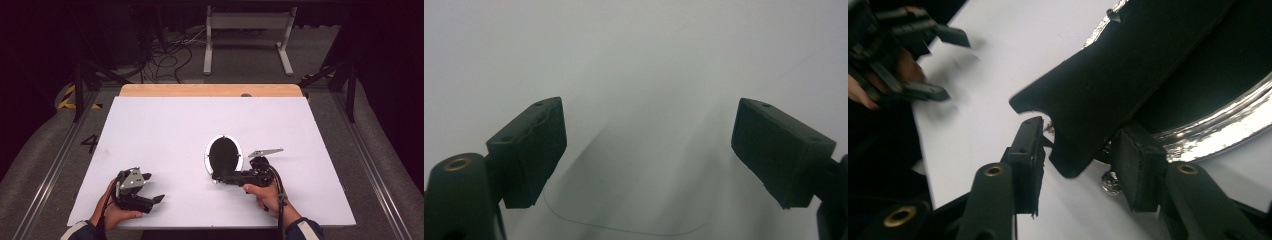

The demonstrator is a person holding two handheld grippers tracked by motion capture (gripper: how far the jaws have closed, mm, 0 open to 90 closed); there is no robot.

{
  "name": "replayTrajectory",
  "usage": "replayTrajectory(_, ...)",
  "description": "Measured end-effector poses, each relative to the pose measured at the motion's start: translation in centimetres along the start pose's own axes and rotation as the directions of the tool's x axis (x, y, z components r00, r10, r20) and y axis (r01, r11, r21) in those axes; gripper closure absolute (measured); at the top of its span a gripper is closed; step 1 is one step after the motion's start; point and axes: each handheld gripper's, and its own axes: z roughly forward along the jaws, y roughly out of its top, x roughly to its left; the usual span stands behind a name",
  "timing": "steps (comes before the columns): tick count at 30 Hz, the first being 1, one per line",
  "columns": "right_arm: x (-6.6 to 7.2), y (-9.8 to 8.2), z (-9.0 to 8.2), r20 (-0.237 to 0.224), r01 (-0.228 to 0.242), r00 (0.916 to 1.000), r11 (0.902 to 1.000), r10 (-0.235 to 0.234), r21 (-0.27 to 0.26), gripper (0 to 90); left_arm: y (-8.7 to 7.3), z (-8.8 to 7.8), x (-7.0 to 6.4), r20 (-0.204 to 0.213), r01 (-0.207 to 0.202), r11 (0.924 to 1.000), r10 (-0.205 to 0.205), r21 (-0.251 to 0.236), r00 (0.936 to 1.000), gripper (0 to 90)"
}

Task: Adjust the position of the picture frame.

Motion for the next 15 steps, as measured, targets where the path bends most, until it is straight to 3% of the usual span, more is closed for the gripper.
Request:
replayTrajectory(2, -0.6, 0.0, 0.3, -0.03, -0.063, 0.9976, 0.998, 0.063, 0.0, 58.8, 0.1, 0.2, 0.0, 0.003, -0.009, 1.0, 0.009, 0.004, 1.0, 15.3)
replayTrajectory(6, -1.1, 0.1, 0.4, -0.074, -0.113, 0.991, 0.9935, 0.112, -0.013, 58.4, 0.2, 0.4, -0.1, 0.007, -0.011, 0.9999, 0.011, 0.009, 0.9999, 15.3)
replayTrajectory(8, -1.5, 0.4, 0.6, -0.124, -0.172, 0.9779, 0.9847, 0.168, -0.026, 57.8, 0.3, 0.6, 0.0, 0.009, -0.009, 0.9999, 0.009, 0.01, 0.9999, 15.4)
replayTrajectory(13, -2.2, 0.6, 0.9, -0.16, -0.235, 0.9607, 0.9713, 0.227, -0.035, 55.4, 1.2, 1.9, 0.4, 0.013, -0.006, 0.9999, 0.006, 0.016, 0.9999, 15.4)
replayTrajectory(15, -2.2, 0.8, 0.9, -0.16, -0.237, 0.9602, 0.9707, 0.229, -0.037, 54.6, 1.5, 2.2, 0.6, 0.017, -0.004, 1.0, 0.004, 0.008, 0.9998, 15.4)
